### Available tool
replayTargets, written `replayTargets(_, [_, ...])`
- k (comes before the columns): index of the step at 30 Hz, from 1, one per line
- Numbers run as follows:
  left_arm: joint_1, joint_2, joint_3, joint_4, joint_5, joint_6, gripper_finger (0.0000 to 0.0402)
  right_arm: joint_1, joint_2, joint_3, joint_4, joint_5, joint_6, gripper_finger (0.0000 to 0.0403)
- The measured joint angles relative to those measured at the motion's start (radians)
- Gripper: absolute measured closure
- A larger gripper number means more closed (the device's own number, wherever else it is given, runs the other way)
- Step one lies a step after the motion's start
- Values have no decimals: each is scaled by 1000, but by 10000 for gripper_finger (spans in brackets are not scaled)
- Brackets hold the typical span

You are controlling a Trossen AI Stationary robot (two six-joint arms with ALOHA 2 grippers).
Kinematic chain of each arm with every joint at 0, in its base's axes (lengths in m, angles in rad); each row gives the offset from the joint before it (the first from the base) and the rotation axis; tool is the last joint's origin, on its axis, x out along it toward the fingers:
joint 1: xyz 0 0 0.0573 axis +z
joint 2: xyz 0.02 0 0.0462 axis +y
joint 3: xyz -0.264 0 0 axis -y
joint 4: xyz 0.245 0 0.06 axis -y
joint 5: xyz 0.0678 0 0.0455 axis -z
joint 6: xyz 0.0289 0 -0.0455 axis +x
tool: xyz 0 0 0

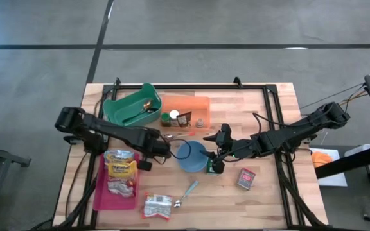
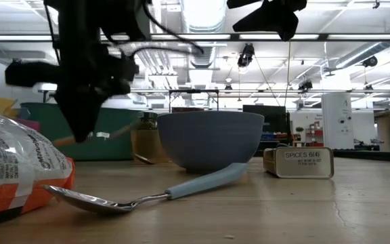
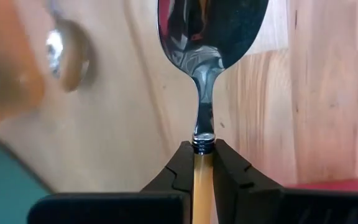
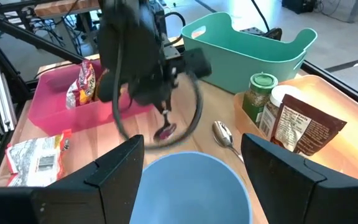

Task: Pick & Place Food Item
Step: Put the yellow spoon into the green bin, then put the red spice can into the orange bin

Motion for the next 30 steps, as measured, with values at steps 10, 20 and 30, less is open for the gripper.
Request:
replayTargets(10, [0,-275,23,-134,-102,-163,385,0,0,0,1,1,-1,138])
replayTargets(20, [160,-361,301,-421,-329,-230,398,-1,0,0,13,3,-3,138])
replayTargets(30, [329,-359,377,-415,-235,-138,400,4,0,0,-4,2,-3,138])
